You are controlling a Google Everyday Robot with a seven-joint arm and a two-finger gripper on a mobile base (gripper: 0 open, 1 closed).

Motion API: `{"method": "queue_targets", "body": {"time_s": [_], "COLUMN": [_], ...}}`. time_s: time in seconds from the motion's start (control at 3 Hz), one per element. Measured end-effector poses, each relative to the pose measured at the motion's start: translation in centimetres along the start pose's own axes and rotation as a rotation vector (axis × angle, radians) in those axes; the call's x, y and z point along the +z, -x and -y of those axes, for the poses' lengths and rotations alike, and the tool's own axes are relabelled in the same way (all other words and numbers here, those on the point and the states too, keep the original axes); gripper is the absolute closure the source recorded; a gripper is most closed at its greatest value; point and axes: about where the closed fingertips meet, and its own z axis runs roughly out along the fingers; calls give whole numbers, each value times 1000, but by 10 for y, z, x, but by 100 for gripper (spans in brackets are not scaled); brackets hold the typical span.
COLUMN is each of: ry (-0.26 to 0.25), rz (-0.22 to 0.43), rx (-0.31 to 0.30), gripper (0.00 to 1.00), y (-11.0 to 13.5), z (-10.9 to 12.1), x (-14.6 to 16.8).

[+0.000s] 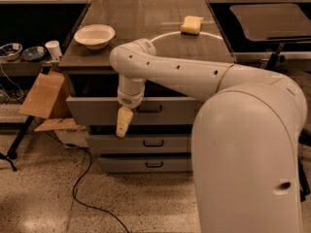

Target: Open top drawer

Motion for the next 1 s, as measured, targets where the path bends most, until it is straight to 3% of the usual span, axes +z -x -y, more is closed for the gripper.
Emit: {"method": "queue_targets", "body": {"time_s": [0.33,1.0], "ry": [32,146], "rz": [-35,-117], "rx": [2,-17], "gripper": [0,0], "y": [-9,-51], "z": [-21,-68], "x": [-6,-13]}}
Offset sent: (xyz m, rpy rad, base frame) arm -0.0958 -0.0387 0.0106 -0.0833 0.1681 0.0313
